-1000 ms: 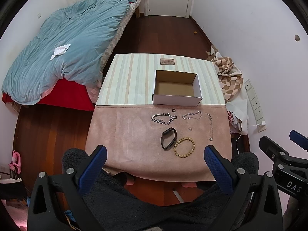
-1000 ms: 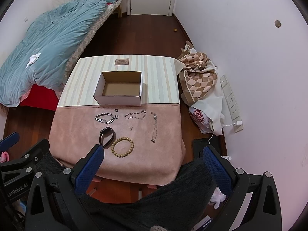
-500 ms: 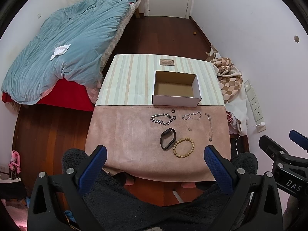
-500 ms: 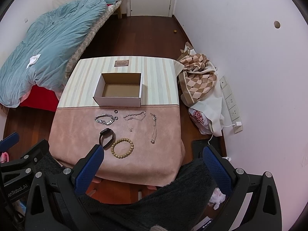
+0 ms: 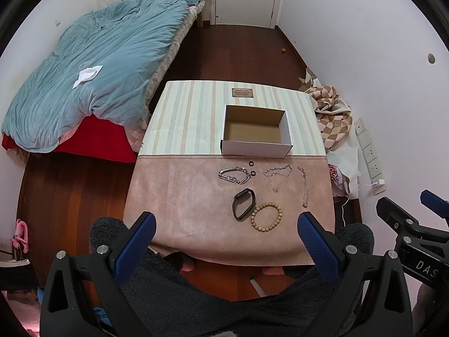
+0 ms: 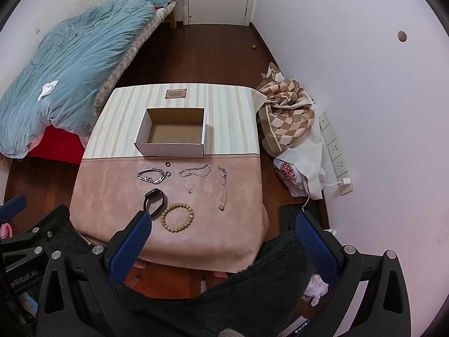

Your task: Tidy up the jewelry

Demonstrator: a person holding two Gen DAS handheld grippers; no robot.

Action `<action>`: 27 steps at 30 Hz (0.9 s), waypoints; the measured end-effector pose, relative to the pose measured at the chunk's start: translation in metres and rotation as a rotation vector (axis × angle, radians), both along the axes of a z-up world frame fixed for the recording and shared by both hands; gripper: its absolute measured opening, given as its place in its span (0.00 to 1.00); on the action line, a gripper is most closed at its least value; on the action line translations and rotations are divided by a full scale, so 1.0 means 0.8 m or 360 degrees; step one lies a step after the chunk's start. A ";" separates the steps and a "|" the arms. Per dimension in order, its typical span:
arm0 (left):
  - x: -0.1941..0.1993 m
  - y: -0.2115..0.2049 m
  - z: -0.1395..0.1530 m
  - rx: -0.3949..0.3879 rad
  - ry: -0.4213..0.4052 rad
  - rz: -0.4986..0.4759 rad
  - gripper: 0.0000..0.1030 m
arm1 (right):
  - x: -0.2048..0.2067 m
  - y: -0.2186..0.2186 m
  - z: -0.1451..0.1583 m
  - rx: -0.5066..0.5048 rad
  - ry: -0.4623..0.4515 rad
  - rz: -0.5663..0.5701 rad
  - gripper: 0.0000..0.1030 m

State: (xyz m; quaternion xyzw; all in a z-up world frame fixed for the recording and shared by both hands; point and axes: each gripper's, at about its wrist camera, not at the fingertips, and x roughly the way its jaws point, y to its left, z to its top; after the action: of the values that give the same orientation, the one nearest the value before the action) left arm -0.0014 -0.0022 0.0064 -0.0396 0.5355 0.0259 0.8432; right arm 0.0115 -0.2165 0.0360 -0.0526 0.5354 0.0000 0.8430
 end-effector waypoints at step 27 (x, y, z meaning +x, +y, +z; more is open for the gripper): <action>-0.009 0.006 0.012 -0.0019 -0.0049 -0.0009 1.00 | -0.006 -0.005 0.014 0.0007 -0.0055 -0.0023 1.00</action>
State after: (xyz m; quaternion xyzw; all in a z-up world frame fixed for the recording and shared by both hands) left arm -0.0088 0.0030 0.0160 -0.0434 0.5228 0.0198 0.8511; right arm 0.0067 -0.2202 0.0470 -0.0469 0.5210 -0.0057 0.8523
